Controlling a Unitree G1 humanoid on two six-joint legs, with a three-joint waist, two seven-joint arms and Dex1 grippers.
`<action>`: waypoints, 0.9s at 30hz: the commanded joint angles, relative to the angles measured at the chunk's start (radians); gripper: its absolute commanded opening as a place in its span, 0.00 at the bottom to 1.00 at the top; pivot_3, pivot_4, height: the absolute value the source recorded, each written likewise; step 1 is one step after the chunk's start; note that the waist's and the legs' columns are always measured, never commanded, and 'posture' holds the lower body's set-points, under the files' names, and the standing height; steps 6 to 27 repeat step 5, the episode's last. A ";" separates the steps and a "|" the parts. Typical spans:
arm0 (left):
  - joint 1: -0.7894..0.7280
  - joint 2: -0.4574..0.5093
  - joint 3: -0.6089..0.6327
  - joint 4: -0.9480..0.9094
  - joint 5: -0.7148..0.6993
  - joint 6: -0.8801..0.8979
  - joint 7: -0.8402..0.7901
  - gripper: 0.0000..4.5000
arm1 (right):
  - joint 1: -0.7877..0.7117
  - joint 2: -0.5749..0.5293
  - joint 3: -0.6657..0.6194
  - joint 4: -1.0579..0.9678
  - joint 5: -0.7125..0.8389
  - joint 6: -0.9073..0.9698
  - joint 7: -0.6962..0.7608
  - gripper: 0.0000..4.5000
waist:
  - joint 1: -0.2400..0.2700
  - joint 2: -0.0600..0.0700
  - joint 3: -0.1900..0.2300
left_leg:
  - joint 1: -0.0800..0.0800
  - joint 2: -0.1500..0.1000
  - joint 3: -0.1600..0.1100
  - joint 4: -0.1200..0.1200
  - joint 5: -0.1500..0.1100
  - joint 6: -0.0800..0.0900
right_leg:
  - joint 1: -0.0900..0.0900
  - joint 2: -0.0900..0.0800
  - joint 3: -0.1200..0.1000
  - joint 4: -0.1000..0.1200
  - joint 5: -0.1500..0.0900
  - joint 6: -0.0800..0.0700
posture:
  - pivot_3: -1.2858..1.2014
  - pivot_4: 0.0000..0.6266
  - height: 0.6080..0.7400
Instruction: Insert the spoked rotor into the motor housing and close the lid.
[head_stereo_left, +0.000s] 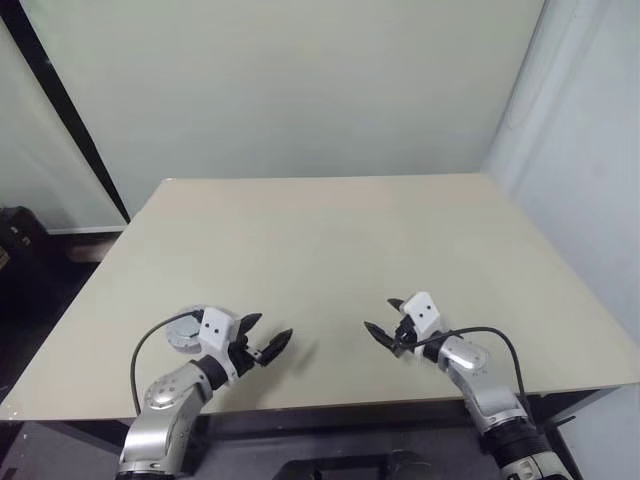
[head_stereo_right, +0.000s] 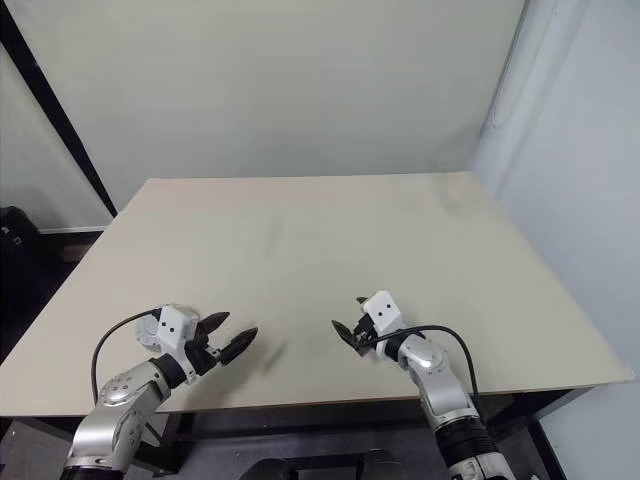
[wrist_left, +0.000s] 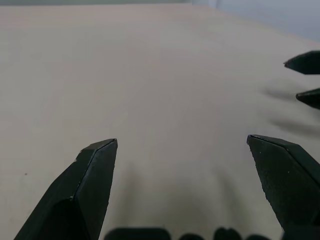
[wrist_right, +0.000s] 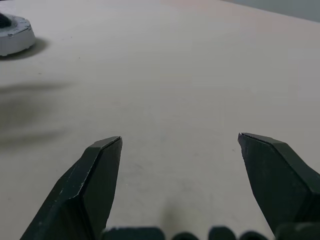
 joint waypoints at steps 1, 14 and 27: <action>0.006 0.011 0.025 -0.038 -0.003 -0.018 -0.001 0.99 | -0.003 0.019 0.000 -0.036 -0.001 -0.006 -0.030 0.90 | 0.000 0.000 0.000 | 0.000 0.000 0.000 0.000 0.000 0.000 | 0.000 0.000 0.000 0.000 0.000 0.000 | 0.52 0.00 1.00; 0.037 0.026 0.034 -0.079 -0.020 0.013 -0.004 0.99 | -0.005 0.045 0.008 -0.029 0.000 -0.008 -0.047 0.90 | 0.000 0.000 0.000 | 0.000 0.000 0.000 0.000 0.000 0.000 | 0.000 -0.001 0.000 0.000 0.000 0.000 | 0.52 0.00 1.00; 0.037 0.026 0.034 -0.079 -0.020 0.013 -0.004 0.99 | -0.005 0.045 0.008 -0.029 0.000 -0.008 -0.047 0.90 | 0.000 0.000 0.000 | 0.000 0.000 0.000 0.000 0.000 0.000 | 0.000 -0.001 0.000 0.000 0.000 0.000 | 0.52 0.00 1.00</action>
